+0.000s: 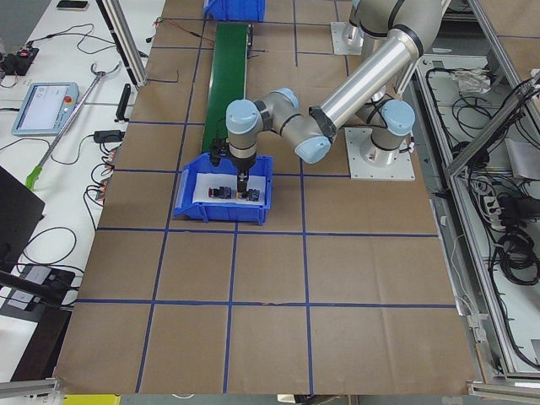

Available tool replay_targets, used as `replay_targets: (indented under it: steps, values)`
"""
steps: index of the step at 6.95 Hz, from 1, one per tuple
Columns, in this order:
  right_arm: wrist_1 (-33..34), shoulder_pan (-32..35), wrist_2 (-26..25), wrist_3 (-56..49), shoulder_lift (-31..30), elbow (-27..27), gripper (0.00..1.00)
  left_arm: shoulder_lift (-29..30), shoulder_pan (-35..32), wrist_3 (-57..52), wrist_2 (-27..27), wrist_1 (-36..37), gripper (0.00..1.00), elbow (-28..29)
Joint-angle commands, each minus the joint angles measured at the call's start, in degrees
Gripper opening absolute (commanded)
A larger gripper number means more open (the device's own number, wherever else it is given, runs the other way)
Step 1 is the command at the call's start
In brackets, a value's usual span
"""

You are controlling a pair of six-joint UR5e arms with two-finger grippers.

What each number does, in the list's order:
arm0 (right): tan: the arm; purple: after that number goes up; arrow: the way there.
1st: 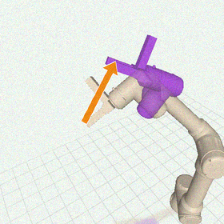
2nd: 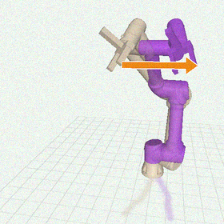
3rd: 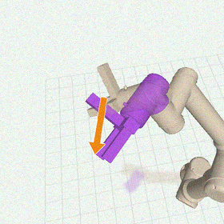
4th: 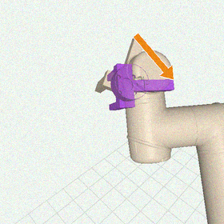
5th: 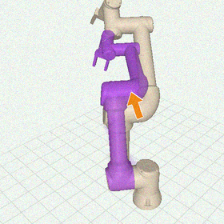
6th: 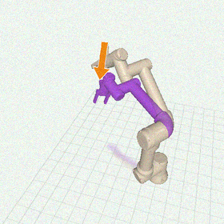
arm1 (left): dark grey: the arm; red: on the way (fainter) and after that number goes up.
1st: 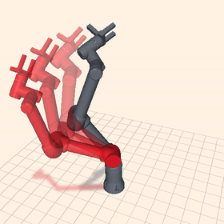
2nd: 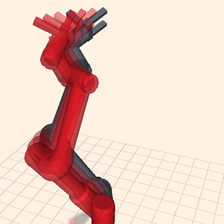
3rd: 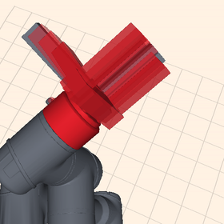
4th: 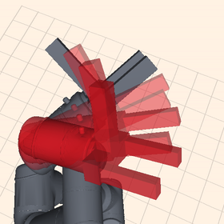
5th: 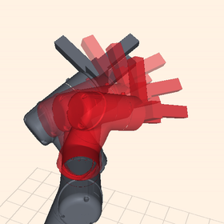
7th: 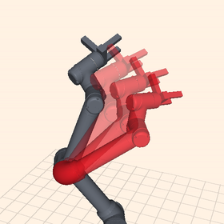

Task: Transport two buttons from left to right
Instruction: 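Lower the left gripper into the bin and grasp the yellow-capped button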

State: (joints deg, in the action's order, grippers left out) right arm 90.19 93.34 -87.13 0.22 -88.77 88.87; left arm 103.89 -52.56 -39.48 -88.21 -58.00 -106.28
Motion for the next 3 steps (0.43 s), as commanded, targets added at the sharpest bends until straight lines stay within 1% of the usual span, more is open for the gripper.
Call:
replay_targets:
  steps: [1,3]
  values:
    - [-0.1,0.0,0.12,-0.04,0.0,0.08,1.0,2.87,0.0,0.19,0.4,8.92,1.0,-4.89]
    - [0.08,0.0,0.21,-0.04,0.0,0.07,1.0,5.95,0.0,0.19,1.11,11.58,1.0,-4.99]
